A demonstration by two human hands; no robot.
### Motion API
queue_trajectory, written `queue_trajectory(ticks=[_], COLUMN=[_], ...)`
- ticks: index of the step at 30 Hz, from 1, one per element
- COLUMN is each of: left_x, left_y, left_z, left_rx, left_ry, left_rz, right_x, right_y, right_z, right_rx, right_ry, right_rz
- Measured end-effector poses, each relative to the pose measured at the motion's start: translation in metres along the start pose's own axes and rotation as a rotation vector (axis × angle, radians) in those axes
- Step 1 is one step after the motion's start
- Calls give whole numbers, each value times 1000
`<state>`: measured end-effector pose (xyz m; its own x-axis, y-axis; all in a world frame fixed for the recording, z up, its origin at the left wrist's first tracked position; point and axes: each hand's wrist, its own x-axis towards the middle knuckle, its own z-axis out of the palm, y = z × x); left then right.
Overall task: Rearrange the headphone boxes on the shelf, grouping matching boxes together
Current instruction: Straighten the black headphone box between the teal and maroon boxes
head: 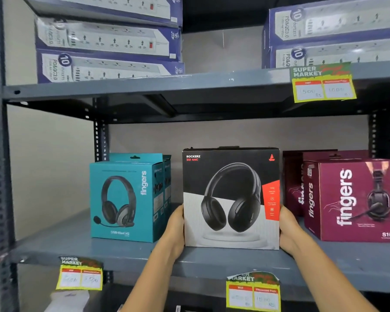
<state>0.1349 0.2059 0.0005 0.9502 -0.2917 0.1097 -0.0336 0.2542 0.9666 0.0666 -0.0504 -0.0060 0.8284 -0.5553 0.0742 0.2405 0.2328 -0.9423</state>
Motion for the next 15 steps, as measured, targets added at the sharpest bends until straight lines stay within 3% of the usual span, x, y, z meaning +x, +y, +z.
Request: queue_trajectory(ticks=[11, 15], left_x=[-2, -10], left_y=[5, 7], left_z=[5, 6], left_rx=[-28, -70], left_ry=[9, 128], left_rz=[13, 63], right_x=[-30, -43], right_y=[-12, -24], right_z=[14, 16], right_rx=[9, -57], right_ry=[57, 151], right_rz=[3, -5])
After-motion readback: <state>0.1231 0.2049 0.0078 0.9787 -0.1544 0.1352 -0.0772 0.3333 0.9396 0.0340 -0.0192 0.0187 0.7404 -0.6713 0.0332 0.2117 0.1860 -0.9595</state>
